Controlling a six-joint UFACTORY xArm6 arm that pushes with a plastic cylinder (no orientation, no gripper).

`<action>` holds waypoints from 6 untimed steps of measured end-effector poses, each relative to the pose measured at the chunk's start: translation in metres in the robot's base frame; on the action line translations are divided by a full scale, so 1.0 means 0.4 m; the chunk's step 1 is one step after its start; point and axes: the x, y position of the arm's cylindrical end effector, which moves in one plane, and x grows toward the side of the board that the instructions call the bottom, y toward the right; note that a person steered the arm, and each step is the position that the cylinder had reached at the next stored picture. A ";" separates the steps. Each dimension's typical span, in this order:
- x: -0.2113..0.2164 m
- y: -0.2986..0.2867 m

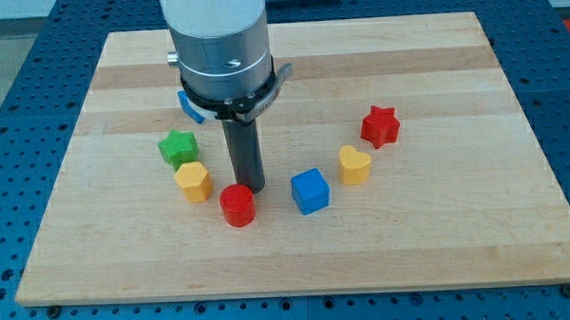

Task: Push the green star up a bit

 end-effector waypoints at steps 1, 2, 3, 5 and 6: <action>-0.027 -0.018; -0.027 -0.080; -0.027 -0.146; -0.053 -0.154; -0.077 -0.154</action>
